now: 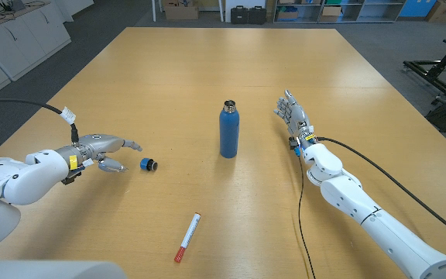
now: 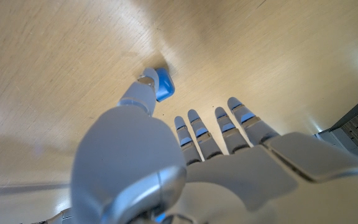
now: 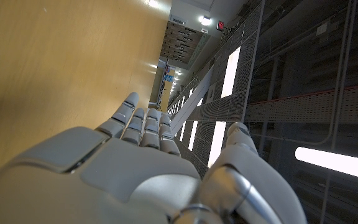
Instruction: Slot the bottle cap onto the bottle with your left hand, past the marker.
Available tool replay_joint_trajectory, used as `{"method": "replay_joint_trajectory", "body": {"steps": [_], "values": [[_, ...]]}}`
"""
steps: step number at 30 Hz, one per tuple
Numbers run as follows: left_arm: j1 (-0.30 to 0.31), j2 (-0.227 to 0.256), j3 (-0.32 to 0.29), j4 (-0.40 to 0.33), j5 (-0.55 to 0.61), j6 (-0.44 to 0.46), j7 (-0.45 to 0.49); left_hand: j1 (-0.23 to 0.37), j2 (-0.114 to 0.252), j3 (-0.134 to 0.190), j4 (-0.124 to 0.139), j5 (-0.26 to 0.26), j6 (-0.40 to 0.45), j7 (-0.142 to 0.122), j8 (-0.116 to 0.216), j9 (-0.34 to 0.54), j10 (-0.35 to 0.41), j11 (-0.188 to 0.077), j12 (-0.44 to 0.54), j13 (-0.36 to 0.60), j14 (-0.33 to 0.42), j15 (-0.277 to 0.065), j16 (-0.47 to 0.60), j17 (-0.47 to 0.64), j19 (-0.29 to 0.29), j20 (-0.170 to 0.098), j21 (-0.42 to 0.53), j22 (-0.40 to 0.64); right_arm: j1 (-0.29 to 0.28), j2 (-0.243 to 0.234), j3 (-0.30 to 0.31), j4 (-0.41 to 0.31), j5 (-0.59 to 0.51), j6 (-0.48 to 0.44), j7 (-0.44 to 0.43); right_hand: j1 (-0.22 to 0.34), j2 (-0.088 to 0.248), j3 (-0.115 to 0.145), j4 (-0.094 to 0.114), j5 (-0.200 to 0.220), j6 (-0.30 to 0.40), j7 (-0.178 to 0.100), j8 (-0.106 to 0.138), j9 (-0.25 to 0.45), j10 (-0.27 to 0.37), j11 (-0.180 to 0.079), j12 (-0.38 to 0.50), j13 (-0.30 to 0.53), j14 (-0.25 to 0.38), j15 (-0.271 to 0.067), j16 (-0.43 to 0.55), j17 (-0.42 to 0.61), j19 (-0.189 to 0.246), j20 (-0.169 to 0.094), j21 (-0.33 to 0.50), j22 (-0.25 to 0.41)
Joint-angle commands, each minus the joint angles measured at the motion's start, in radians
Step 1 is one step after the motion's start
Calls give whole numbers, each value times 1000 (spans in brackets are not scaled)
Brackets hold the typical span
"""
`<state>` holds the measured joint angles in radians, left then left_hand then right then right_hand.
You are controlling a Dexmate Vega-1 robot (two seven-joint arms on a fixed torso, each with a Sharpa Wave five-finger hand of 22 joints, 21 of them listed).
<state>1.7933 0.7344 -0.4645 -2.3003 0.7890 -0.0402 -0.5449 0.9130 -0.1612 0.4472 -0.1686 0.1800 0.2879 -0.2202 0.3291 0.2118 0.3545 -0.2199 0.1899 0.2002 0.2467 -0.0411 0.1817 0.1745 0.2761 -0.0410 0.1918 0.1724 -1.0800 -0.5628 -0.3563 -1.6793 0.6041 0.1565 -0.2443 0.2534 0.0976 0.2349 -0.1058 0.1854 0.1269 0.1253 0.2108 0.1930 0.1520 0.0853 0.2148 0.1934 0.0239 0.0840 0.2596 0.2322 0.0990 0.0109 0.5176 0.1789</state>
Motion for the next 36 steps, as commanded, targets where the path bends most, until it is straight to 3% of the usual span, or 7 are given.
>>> {"method": "replay_joint_trajectory", "body": {"steps": [1,17,27,36], "values": [[-31,33,54,45,-3,11,23,9,10,-2,1,2,12,3,7,3,7,-1,8,-1,9,-157,7,4,10,-46,3,2,-5,2,-2,-7,-1,-4,-7,6,5,6,-5,9,8,-6,-3,3,12,-3,3,2,9,5,5,3,7,1,-4,6],[-71,102,158,103,-18,51,88,8,21,-1,6,1,31,3,16,4,23,0,12,0,31,-157,15,5,22,-46,6,3,-5,-1,1,-11,-1,-12,-12,8,7,7,-6,10,9,-8,-3,3,13,-1,3,2,12,4,6,4,8,2,-7,6],[-62,130,159,105,-4,101,130,9,32,2,7,0,58,2,30,5,47,0,17,1,56,-161,20,7,26,-45,6,3,-4,-5,4,-12,0,-16,-12,8,7,7,-6,10,10,-9,-3,3,14,1,3,3,11,4,5,4,9,3,-9,6],[-80,167,208,138,-16,115,161,8,32,2,7,-1,60,2,31,5,49,0,17,1,57,-161,20,7,28,-46,7,3,-2,-2,3,-7,1,-14,-9,7,7,6,-6,10,10,-8,-4,3,14,1,3,3,12,5,5,5,8,3,-11,6]]}}
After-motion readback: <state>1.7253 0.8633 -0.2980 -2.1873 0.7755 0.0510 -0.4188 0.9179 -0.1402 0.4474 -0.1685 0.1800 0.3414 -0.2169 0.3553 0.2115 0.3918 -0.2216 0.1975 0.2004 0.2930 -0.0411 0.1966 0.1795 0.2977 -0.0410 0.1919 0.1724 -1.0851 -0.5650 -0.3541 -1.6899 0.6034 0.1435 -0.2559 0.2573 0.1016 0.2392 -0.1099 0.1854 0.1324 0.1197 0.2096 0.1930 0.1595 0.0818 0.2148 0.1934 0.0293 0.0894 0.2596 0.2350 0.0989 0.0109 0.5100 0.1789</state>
